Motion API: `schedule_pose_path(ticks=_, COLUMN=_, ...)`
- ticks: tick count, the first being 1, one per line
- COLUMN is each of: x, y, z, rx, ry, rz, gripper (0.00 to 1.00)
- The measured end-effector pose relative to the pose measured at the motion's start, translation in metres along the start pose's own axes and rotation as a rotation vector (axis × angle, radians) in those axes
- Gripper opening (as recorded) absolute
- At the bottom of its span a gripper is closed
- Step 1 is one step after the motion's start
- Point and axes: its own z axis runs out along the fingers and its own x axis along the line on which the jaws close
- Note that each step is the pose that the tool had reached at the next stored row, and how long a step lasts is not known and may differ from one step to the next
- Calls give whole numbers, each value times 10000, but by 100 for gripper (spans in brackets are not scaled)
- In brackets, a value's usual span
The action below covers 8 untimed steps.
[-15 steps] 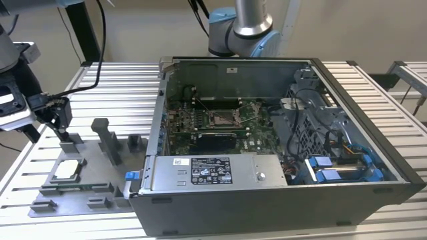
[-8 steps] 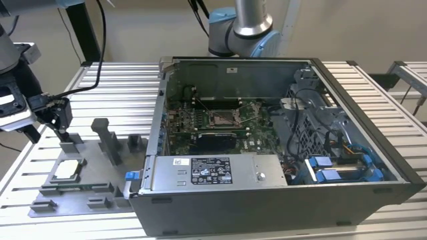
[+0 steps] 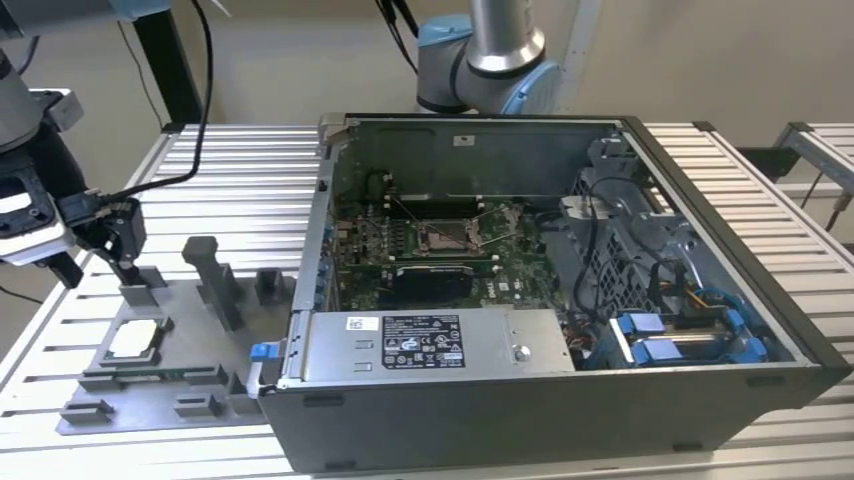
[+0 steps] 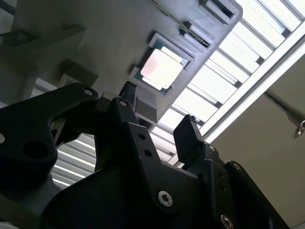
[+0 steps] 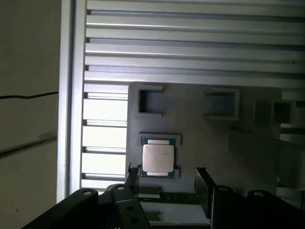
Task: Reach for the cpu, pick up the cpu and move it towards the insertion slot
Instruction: 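Pick up the cpu and move it towards the insertion slot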
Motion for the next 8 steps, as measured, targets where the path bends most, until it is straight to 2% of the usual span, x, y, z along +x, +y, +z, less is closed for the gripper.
schedule_pose_path(ticks=8, x=5, y=-9, z=63, rx=0, ry=-1, rz=25, gripper=100)
